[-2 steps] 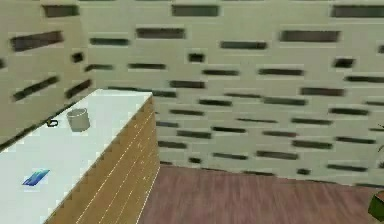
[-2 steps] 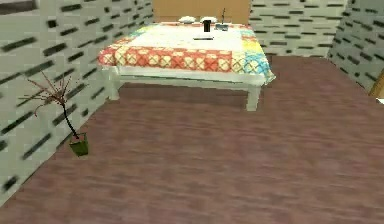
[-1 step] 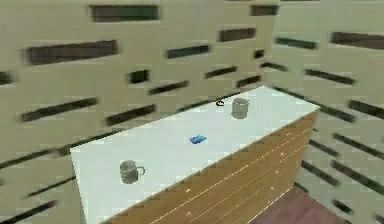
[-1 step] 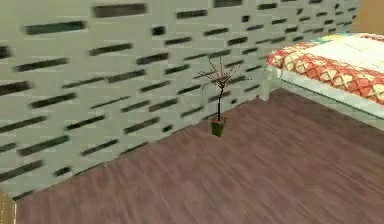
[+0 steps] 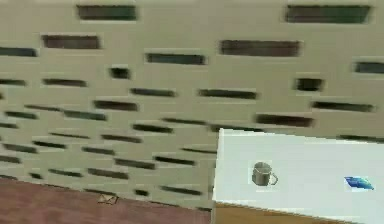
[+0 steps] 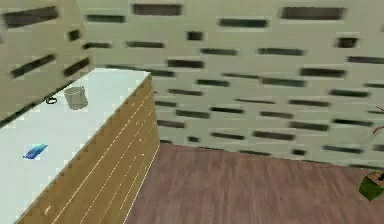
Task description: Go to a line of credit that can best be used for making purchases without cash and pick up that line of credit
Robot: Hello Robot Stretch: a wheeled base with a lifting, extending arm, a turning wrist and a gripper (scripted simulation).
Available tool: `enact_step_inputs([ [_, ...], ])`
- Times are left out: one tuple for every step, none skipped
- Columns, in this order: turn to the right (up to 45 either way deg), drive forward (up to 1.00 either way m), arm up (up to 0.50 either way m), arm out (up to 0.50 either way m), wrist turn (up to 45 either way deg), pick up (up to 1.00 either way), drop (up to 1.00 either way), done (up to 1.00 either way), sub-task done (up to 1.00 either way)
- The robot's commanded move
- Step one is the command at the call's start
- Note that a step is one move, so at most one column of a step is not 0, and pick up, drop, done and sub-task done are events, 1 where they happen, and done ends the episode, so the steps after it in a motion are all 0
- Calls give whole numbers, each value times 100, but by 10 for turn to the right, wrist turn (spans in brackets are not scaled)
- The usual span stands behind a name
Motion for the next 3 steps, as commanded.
enact_step_inputs([
  [-390,0,0,0,0,0,0,0,0],
  [-30,0,0,0,0,0,0,0,0],
  [450,0,0,0,0,0,0,0,0],
])
